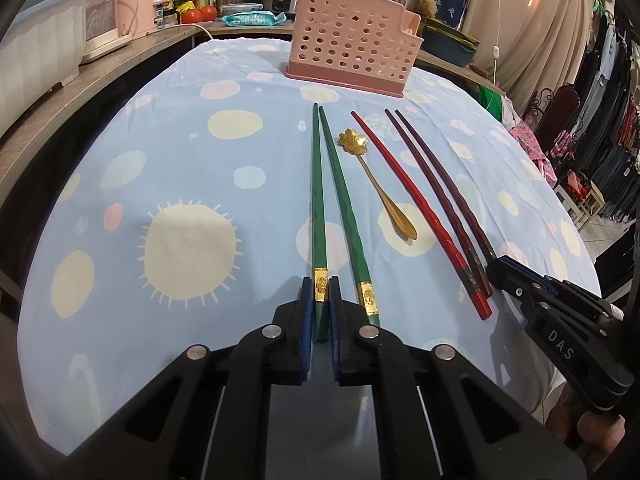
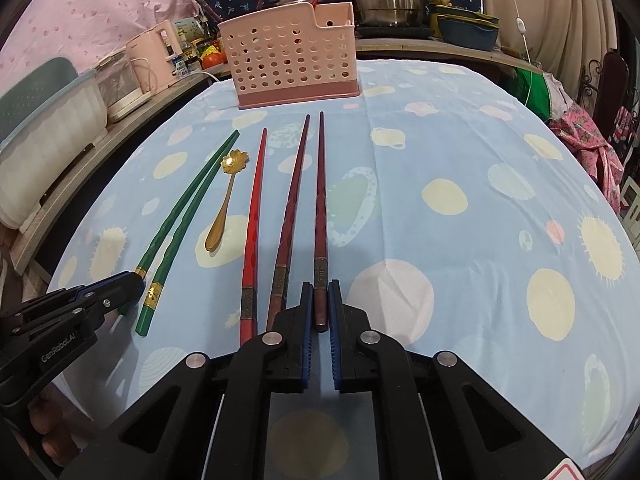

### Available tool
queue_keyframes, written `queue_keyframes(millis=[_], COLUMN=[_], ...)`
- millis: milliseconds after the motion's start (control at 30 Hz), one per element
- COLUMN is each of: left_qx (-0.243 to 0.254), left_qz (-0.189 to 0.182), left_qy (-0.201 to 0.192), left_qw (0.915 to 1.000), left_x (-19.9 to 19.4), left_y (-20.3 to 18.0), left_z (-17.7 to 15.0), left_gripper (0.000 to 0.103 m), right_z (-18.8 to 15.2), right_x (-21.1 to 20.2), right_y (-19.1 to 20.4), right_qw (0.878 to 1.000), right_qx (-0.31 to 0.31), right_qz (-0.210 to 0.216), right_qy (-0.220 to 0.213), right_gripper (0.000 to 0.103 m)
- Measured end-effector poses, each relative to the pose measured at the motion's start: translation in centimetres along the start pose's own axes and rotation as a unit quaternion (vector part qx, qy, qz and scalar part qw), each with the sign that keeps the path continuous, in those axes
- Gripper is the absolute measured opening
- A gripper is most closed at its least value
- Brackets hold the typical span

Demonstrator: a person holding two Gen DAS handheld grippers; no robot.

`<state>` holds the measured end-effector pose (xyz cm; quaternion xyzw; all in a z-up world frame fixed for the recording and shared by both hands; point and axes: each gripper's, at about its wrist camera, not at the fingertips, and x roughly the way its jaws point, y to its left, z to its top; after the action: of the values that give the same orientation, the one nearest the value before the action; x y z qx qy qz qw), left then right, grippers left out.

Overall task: Organize utensils
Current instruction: 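Close the left tool on a green chopstick while the right tool grasps a dark red chopstick, then lift both chopsticks and carry them above the pink basket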

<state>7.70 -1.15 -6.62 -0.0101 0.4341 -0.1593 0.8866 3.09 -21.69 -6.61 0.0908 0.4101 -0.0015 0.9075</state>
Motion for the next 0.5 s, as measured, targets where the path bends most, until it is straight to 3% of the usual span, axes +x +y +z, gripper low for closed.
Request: queue_keyframes(millis=[500], left_qx=[-0.014], left_qz=[0.001], left_qy=[-0.032], left_qw=[0.9994], left_x=[-3.7], left_y=[0.8], left_z=[1.7], left_gripper=[0.007], right_z=[1.6], right_x=[-3.8], right_y=[-0.6], right_qw=[0.999], right_qx=[0.02], right_qz=[0.016], right_qy=[-0.039], right_gripper=[0.007])
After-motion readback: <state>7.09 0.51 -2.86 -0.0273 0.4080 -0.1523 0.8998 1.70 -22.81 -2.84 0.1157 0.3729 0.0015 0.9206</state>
